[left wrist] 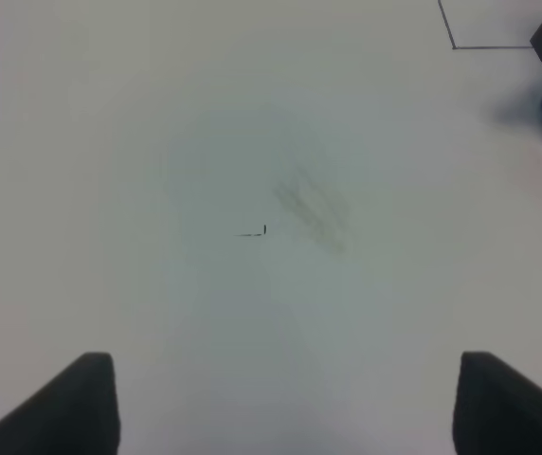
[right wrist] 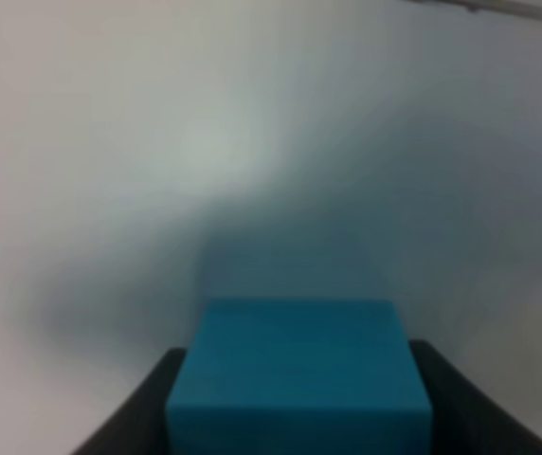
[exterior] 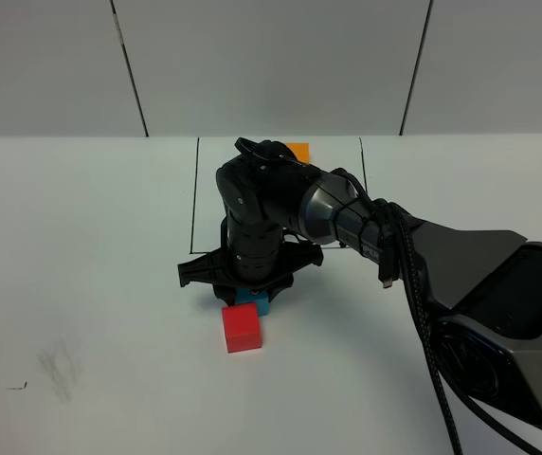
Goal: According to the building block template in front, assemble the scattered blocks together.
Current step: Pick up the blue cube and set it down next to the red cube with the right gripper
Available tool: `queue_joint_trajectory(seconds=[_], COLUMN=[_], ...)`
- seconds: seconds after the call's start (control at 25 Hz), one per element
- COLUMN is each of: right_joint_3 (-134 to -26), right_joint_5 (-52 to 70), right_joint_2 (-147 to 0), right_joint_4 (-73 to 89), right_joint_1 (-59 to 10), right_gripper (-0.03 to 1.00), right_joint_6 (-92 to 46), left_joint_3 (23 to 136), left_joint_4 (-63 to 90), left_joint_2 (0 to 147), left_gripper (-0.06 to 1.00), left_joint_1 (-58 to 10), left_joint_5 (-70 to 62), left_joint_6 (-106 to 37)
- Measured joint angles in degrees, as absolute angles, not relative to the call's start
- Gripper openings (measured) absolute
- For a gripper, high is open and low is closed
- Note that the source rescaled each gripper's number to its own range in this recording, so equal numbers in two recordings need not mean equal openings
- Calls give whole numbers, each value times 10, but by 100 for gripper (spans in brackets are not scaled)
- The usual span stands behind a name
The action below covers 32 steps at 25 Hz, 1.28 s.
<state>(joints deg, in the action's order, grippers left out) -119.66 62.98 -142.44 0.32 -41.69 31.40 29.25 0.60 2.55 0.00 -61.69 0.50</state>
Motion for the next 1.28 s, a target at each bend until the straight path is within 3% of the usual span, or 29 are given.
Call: queue_joint_trajectory(seconds=[1.28], right_joint_3=[-1197], right_joint_5=[628], right_joint_2=[-1424], right_joint_4=[56], right_joint_1=[-429], right_gripper=[0], right_joint_6=[267], left_joint_3=[292], left_joint_4=[6], left_joint_2=[25], left_gripper=[58], left_joint_1=[0], left_joint_5=[-617], left_joint_6=[5])
